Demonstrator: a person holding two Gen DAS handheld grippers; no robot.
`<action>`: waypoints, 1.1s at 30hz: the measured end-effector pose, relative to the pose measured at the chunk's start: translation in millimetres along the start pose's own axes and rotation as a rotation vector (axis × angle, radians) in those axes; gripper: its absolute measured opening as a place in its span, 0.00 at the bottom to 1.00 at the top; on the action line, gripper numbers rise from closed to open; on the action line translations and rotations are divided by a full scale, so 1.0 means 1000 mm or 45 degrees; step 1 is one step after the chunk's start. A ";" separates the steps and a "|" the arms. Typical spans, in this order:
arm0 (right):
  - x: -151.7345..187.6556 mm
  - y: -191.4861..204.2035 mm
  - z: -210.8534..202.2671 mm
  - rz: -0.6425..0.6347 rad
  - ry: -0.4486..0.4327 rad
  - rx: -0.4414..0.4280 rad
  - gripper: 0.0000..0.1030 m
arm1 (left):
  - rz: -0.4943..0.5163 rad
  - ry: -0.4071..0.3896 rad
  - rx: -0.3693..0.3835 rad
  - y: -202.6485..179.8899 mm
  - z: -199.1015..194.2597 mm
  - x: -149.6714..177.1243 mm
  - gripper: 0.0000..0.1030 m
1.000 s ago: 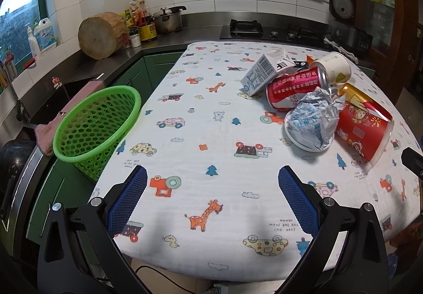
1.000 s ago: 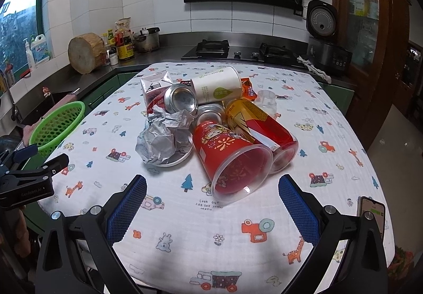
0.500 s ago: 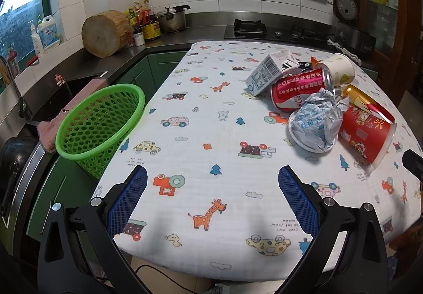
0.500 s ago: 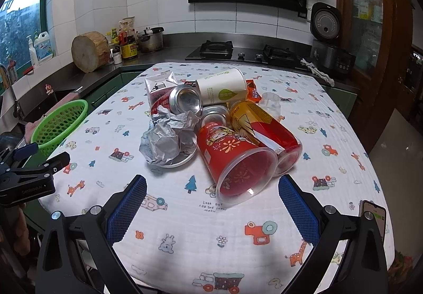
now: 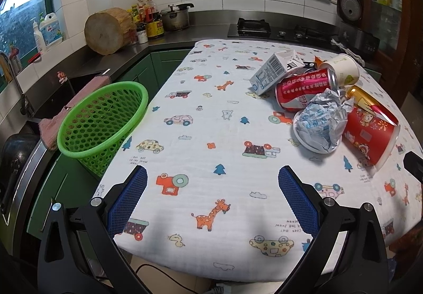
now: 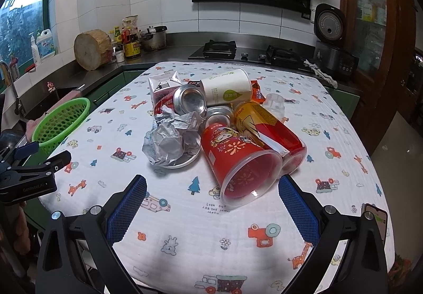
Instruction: Collect trash
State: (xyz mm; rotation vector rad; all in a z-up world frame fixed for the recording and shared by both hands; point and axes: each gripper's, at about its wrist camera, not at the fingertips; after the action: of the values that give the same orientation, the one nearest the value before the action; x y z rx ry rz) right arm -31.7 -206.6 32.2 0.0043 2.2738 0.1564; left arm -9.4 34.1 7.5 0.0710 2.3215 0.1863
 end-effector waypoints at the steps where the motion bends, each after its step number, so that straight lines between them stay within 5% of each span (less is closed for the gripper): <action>1: 0.000 0.000 0.000 0.002 0.000 0.000 0.94 | -0.001 0.001 0.000 0.000 0.000 0.000 0.95; 33: -0.017 -0.002 0.031 -0.102 0.082 -0.096 0.94 | -0.011 0.052 0.002 0.001 0.016 -0.008 0.95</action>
State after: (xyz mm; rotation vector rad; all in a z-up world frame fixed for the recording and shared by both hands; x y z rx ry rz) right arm 2.8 -205.6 24.9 -0.1327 2.3263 0.2028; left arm 8.0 35.8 2.5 0.0579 2.3625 0.1835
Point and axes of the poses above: each gripper's, at about its wrist camera, not at the fingertips, and z roughly the way its jaws point, y to its left, x to its underside, and after that the axes turned 8 degrees about z, right-handed
